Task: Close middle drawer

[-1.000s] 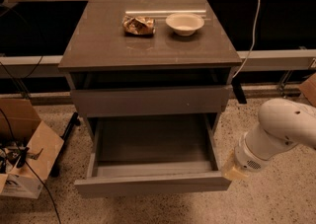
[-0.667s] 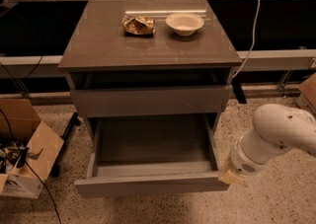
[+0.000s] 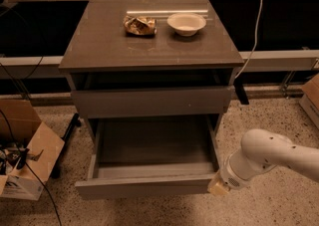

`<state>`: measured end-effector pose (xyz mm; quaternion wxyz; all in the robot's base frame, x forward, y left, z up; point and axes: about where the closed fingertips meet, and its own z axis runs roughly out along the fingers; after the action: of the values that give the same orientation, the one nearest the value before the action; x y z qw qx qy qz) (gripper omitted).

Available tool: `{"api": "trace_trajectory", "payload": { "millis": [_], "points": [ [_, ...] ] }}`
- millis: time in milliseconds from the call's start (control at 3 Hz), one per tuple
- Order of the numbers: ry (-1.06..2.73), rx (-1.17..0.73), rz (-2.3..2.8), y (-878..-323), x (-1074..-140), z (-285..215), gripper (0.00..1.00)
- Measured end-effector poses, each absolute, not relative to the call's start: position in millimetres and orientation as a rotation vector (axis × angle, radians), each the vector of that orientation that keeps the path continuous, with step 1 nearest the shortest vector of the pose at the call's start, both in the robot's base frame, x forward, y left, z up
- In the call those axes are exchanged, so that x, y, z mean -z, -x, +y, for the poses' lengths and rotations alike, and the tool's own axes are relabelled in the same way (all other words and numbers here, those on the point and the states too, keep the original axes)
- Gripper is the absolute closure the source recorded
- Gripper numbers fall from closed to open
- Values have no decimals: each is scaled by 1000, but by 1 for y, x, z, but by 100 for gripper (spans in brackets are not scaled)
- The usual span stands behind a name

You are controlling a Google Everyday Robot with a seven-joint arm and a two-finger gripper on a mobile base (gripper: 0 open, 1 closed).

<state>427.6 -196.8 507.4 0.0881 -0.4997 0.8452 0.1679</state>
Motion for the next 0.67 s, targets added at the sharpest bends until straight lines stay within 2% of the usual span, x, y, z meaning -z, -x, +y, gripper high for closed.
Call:
{"api": "trace_trajectory", "payload": {
  "millis": [667],
  "points": [
    [1340, -777, 2573, -446, -390, -173, 100]
  ]
}}
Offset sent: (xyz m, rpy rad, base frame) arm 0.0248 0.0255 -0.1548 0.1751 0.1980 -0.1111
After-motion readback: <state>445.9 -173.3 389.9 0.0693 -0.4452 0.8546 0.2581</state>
